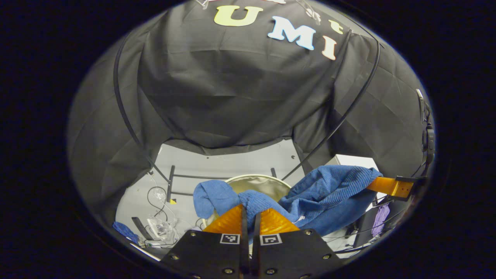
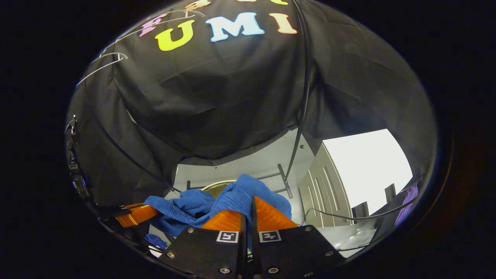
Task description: Grasp the clothes on the hanger with both hands and then place them into the laundry hamper below.
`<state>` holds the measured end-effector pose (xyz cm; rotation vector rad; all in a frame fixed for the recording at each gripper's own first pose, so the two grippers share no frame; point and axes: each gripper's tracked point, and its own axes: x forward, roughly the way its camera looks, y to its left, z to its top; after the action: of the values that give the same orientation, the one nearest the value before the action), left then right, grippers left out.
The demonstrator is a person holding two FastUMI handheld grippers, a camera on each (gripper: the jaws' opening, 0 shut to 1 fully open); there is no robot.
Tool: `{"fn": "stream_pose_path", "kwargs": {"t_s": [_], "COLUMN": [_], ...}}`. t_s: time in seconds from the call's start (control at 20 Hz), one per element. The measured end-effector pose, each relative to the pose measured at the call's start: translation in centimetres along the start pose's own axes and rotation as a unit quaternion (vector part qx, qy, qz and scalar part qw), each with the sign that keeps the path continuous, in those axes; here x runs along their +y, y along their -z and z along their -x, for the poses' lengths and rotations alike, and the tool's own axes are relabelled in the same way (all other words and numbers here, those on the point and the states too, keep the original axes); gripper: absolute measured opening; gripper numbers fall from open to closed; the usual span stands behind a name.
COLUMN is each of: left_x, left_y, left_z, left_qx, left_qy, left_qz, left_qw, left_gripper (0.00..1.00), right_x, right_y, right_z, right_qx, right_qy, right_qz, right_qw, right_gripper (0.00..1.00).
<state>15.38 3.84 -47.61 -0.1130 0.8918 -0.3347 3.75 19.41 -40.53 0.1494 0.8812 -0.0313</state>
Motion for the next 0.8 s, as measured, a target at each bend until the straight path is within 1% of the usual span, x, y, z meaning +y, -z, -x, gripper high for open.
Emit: {"fn": "stream_pose_path", "kwargs": {"t_s": [0.15,0.3,0.35,0.5,0.55,0.6,0.65,0.7,0.75,0.8], "left_x": [0.4,0.5,0.3,0.3,0.5,0.7,0.7,0.6,0.6,0.6], "left_y": [0.2,0.7,0.9,1.7,2.1,2.7,3.0,3.1,2.8,2.6], "left_z": [-0.5,-0.6,-0.6,-0.4,-0.2,0.0,0.1,0.4,1.1,1.5], "left_qx": [0.002,0.005,0.007,0.012,0.014,0.017,0.017,0.013,0.005,-0.001], "left_qy": [0.001,-0.001,0.003,0.003,0.0,-0.005,-0.003,0.0,0.001,0.002], "left_qz": [0.007,0.005,0.006,0.005,0.002,0.001,0.005,0.014,0.023,0.03], "left_qw": [1.0,1.0,1.0,1.0,1.0,1.0,1.0,1.0,1.0,1.0], "left_gripper": [0.04,0.04,0.07,0.05,0.07,0.1,0.12,0.13,0.29,0.44], "right_x": [0.2,0.6,0.7,0.9,0.9,0.9,0.7,0.5,0.5,0.4], "right_y": [0.2,0.5,0.4,-0.1,-0.5,-0.6,-0.4,-0.4,-0.2,-0.1], "right_z": [-0.6,-0.4,-0.3,0.3,0.4,0.4,0.6,0.8,0.9,1.2], "right_qx": [0.008,0.018,0.019,0.019,0.016,0.016,0.018,0.02,0.019,0.018], "right_qy": [0.001,0.0,-0.002,-0.003,-0.002,-0.002,-0.002,-0.003,-0.007,-0.01], "right_qz": [0.0,0.006,0.005,-0.02,-0.027,-0.024,-0.017,-0.008,0.0,0.004], "right_qw": [1.0,1.0,1.0,1.0,1.0,1.0,1.0,1.0,1.0,1.0], "right_gripper": [0.07,0.11,0.12,0.15,0.18,0.14,0.29,0.28,0.45,0.55]}}
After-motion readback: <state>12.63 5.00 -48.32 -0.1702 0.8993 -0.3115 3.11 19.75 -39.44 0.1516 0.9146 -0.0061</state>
